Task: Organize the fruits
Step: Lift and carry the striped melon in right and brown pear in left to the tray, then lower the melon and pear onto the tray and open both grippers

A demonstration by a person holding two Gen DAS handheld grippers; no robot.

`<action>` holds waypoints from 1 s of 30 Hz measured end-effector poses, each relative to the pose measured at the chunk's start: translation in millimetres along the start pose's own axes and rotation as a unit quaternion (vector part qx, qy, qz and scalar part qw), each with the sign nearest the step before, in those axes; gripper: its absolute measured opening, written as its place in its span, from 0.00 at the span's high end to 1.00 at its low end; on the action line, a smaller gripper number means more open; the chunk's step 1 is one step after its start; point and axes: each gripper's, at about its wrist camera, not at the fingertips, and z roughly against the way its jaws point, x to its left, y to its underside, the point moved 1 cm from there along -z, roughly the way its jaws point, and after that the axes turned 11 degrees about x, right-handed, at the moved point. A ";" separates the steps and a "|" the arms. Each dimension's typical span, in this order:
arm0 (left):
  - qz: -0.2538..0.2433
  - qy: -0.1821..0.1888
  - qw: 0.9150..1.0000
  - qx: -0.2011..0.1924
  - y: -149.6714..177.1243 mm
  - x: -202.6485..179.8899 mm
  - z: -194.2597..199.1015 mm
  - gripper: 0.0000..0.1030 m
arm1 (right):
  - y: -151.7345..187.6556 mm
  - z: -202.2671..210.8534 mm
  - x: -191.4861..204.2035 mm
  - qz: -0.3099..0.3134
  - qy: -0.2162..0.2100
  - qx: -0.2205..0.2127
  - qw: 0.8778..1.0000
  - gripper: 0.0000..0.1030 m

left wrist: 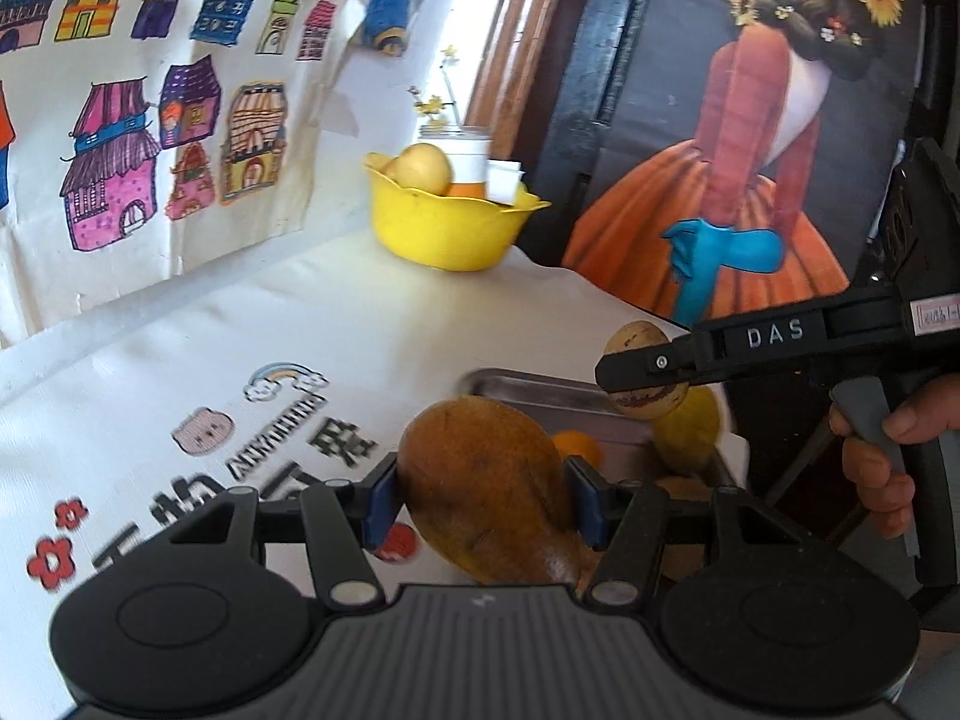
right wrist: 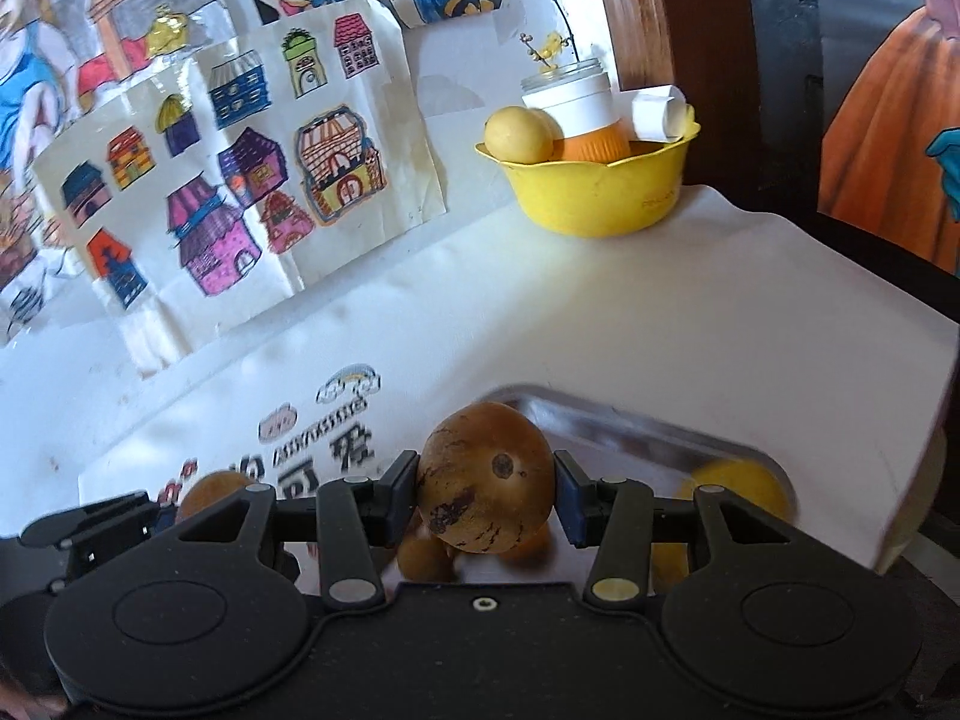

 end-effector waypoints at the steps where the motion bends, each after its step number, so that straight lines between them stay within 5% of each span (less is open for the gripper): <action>1: 0.001 0.003 1.000 0.001 2.6 -4.3 2.6 0.41 | 5.8 4.0 -1.1 0.001 0.000 0.000 1.000 0.53; 30: 0.001 0.046 0.998 0.047 75.0 -58.4 12.8 0.41 | 98.8 57.6 -18.2 0.004 0.003 0.023 1.000 0.53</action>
